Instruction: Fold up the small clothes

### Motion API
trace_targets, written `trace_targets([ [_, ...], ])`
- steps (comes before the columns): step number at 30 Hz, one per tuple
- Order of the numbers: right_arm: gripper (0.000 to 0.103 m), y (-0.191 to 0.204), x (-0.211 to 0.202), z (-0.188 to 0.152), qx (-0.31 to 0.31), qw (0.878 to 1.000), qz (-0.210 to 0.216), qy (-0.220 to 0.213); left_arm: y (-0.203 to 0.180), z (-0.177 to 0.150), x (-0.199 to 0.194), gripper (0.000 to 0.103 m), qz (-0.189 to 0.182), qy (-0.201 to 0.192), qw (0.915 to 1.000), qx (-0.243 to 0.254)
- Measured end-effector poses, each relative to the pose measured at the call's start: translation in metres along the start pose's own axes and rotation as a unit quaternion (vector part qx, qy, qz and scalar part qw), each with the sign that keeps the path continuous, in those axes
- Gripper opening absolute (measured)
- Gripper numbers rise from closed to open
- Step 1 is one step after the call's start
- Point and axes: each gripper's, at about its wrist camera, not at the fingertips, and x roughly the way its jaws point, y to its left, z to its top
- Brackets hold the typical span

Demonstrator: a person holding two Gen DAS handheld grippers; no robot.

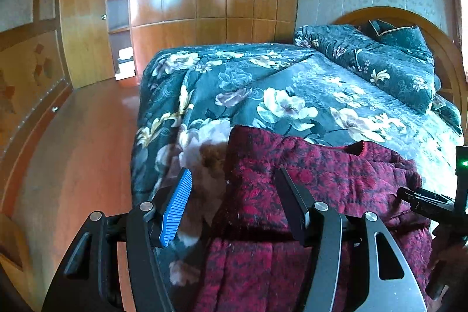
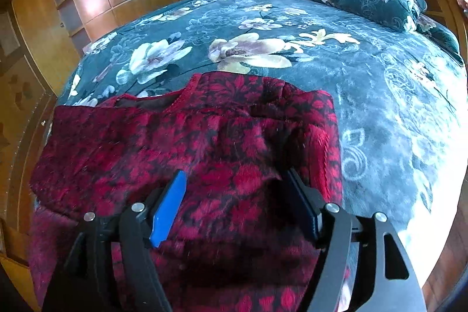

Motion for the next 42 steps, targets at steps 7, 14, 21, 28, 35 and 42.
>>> trace_targets([
  [7,0.078,-0.008,-0.041,-0.034,0.011,0.999,0.033,0.033,0.014,-0.029,-0.016,0.069,-0.019,0.033,0.9993,0.000],
  [14,0.080,-0.034,-0.081,-0.108,0.034,0.990,0.086,0.105,0.059,-0.090,-0.029,0.069,-0.093,0.122,0.9875,-0.038],
  [21,0.080,-0.051,-0.123,-0.183,0.067,0.979,0.121,0.148,0.095,-0.160,-0.053,0.069,-0.155,0.194,0.9652,-0.083],
  [28,0.080,-0.052,-0.126,-0.250,0.099,0.954,0.174,0.223,0.098,-0.207,-0.054,0.069,-0.225,0.262,0.9330,-0.101],
  [35,0.028,-0.038,-0.126,-0.265,0.078,0.941,0.212,0.250,0.093,-0.211,-0.063,0.018,-0.286,0.269,0.9143,-0.099],
  [42,0.017,-0.028,-0.181,-0.207,0.072,0.931,0.306,0.187,0.103,-0.166,-0.090,0.011,-0.346,0.223,0.9024,-0.126],
])
